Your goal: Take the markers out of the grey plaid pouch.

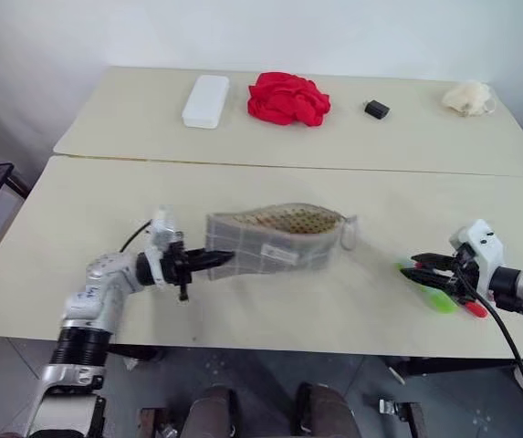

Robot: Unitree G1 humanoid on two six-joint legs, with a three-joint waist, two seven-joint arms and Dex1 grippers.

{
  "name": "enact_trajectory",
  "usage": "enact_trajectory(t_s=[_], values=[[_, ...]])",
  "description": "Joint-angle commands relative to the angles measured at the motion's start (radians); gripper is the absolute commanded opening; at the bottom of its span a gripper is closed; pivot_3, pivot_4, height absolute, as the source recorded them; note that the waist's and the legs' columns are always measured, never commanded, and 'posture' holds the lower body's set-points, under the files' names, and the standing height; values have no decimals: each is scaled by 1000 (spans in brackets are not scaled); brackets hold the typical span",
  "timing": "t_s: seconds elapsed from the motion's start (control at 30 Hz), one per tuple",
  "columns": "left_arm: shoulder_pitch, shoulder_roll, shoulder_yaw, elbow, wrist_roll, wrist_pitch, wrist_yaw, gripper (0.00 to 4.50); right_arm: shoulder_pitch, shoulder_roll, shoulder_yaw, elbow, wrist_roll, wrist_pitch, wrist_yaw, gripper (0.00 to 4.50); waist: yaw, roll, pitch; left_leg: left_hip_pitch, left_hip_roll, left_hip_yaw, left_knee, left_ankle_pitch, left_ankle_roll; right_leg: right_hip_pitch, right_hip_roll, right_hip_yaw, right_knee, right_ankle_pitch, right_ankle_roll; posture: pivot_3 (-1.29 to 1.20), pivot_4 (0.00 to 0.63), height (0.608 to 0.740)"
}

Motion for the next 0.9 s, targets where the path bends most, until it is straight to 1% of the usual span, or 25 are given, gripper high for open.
enact_trajectory(t_s=[0.03, 0.07, 0.13, 0.2, 0.3, 0.37, 0.4, 0.47, 0.5, 0.57, 0.63, 0.7, 0.73, 0.77, 0.83, 0.9], values=[[35, -11, 182, -9, -138, 161, 178, 554, -4, 9, -83, -40, 46, -82, 54, 3544, 0, 0, 0, 0, 0, -1, 0, 0, 0, 0, 0, 0, 0, 0, 0, 0, 150, 740], [43, -19, 222, -8, -168, 203, 227, 732, -7, 13, -92, -41, 49, -104, 61, 3874, 2, 0, 0, 0, 0, -1, 0, 0, 0, 1, 0, 0, 0, 0, 0, 0, 150, 740], [63, -37, 292, -13, -195, 247, 333, 1386, -22, 34, -112, -59, 77, -134, 72, 4500, 6, 0, 0, 1, 0, -2, 0, 0, 0, 1, 0, 0, 0, 0, 0, 0, 150, 740], [90, -33, 340, -24, -202, 317, 442, 1994, -56, 80, -117, -104, 110, -176, 66, 4500, 7, 0, 0, 1, 0, -3, 0, 0, 0, 2, 0, 0, 0, 0, 0, 0, 150, 740], [108, -25, 405, -56, -240, 441, 595, 2916, -79, 137, -87, -160, 104, -217, 45, 4500, 7, -1, 0, 1, 0, -3, 0, 0, 0, 1, 0, 0, 0, 0, 0, 0, 150, 740], [110, -17, 442, -77, -240, 484, 691, 3567, -84, 185, -73, -168, 78, -273, 23, 4500, 7, -2, 0, 1, 0, -3, 0, 0, 0, 1, 0, 0, 0, 0, 0, 0, 150, 740], [176, 60, 364, -119, -100, 362, 652, 3837, -63, 213, -60, -176, 64, -307, 23, 4500, 7, -2, 0, 2, 0, -3, 0, 0, 0, 2, 0, 1, 0, 0, 0, 0, 150, 740], [277, 168, 251, -171, 93, 148, 561, 4449, -28, 238, -44, -189, 54, -336, 32, 4500, 3, -4, -1, 3, 0, -1, -2, 0, -1, 1, 0, 1, 0, 0, 0, 0, 150, 740], [328, 219, 208, -182, 154, 53, 491, 4480, -9, 241, -39, -199, 56, -341, 42, 4500, 0, -4, -1, 6, 0, 0, -5, 0, -2, 2, 0, 2, 0, 0, -1, 0, 150, 740], [402, 266, 226, -156, 191, -146, 354, 4480, 28, 242, -36, -212, 59, -360, 57, 4500, -13, -1, -2, 15, -1, 8, -15, 0, -2, 2, 1, 12, -2, 0, -1, 0, 150, 740], [453, 282, 279, -135, 192, -329, 229, 4480, 57, 245, -42, -220, 63, -393, 74, 4500, -16, -1, -1, 16, -1, 16, -17, 0, -2, 0, 1, 13, -3, 0, -1, 0, 150, 740], [478, 277, 319, -159, 145, -374, 152, 4480, 78, 246, -43, -224, 59, -437, 96, 4500, -16, -1, -1, 16, 1, 17, -17, 0, -2, -1, 1, 14, -4, 0, -1, 0, 150, 740], [480, 272, 326, -174, 149, -399, 151, 4480, 90, 241, -40, -228, 67, -432, 105, 4500, -15, -1, -1, 16, 2, 17, -17, 0, -2, -1, 2, 14, -4, 0, -1, 0, 150, 740], [478, 263, 325, -191, 179, -451, 168, 4480, 100, 239, -37, -230, 66, -442, 115, 4500, -13, -2, -1, 16, 2, 17, -16, 0, -2, -1, 2, 14, -3, 0, -1, 0, 150, 740], [493, 264, 311, -253, 173, -461, 140, 4480, 121, 237, -25, -230, 50, -475, 141, 4500, -12, -2, -1, 16, 2, 17, -16, -1, -1, 0, 2, 14, -3, 0, -1, 0, 150, 740], [497, 241, 280, -328, 161, -472, 134, 4480, 158, 224, -3, -222, 18, -529, 191, 4500, -13, -1, -1, 16, 2, 17, -16, -1, -1, 0, 1, 16, -3, 0, -1, 0, 150, 740]])
